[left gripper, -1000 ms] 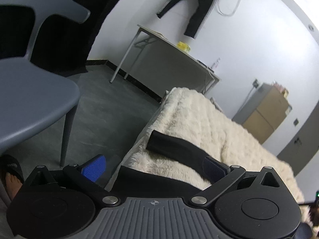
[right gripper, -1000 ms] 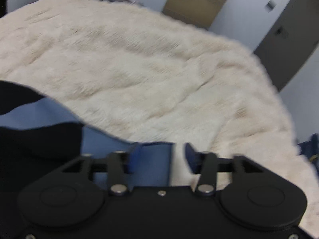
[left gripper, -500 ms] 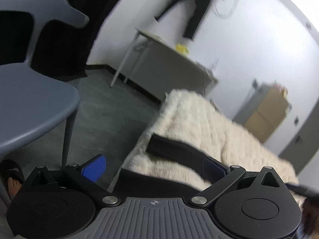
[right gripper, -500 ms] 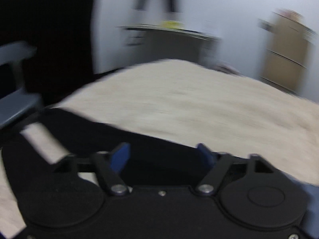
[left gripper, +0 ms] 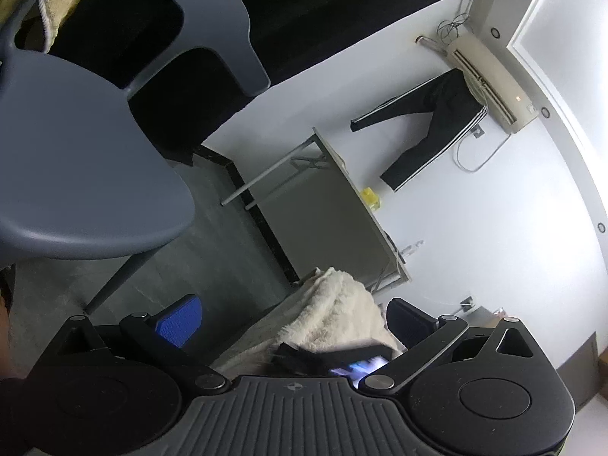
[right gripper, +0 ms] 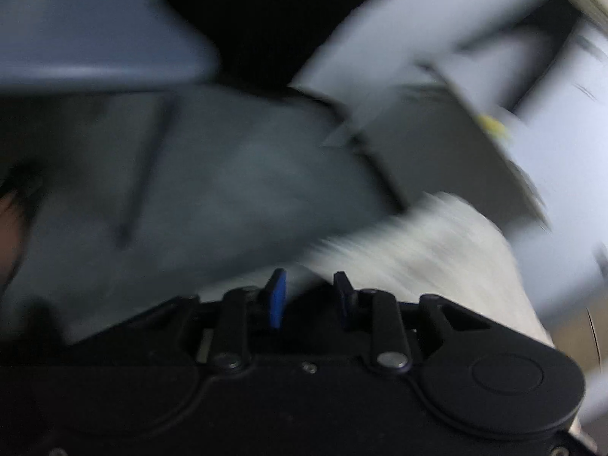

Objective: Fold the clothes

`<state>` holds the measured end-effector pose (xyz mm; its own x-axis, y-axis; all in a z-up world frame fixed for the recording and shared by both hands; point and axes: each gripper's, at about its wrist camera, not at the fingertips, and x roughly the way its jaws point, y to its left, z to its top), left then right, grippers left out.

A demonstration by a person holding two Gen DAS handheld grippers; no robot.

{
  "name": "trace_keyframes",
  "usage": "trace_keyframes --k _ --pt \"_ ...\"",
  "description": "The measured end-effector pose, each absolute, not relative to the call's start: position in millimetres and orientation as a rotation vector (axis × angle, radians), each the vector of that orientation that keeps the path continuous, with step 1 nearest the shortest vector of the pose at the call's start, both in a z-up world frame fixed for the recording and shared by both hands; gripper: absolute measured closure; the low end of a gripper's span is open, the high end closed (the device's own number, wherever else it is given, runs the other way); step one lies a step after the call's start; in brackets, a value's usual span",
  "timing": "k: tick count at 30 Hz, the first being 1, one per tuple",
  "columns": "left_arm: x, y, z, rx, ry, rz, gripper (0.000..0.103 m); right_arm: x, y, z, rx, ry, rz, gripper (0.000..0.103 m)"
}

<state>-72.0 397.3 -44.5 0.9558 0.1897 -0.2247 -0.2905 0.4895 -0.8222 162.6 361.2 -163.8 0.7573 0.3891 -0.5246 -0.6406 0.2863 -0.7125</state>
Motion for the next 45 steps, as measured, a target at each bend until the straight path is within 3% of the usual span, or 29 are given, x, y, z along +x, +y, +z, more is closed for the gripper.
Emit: trace_keyframes --k 2,6,10,14,21,24,27,28,37,42,45 --pt "-71 400 -43 -1.021 0.108 0.283 0.0 154 358 -146 -1.053 0.193 0.693 0.074" --pt "-71 400 -42 -1.028 0.113 0.271 0.0 164 305 -102 -0.911 0.14 0.592 0.057" --pt "-71 397 -40 -1.012 0.124 0.261 0.0 207 223 -73 -0.746 0.196 0.376 0.054" --pt "-67 396 -39 -0.999 0.143 0.257 0.0 219 176 -84 -0.733 0.269 0.26 0.053" --pt "-66 397 -38 -0.98 0.169 0.244 0.0 175 250 -121 -0.851 0.265 0.465 0.046" --pt "-64 396 -36 -0.948 0.191 0.24 0.0 150 283 -109 -0.828 0.257 0.608 0.046" --pt "-60 390 -34 -0.906 0.216 0.234 0.0 135 283 -76 -0.722 0.233 0.704 0.032" --pt "-60 389 -34 -0.898 0.217 0.234 0.0 133 278 -68 -0.705 0.228 0.716 0.032" --pt "-46 344 -13 -0.614 0.285 0.209 0.0 126 95 -5 -0.57 0.273 0.739 0.03" --pt "-44 319 -4 -0.567 0.271 0.282 0.0 113 -6 -12 -0.365 0.352 0.704 0.002" --pt "-46 300 -1 -0.517 0.222 0.361 0.0 97 -48 -18 -0.236 0.33 0.67 0.0"
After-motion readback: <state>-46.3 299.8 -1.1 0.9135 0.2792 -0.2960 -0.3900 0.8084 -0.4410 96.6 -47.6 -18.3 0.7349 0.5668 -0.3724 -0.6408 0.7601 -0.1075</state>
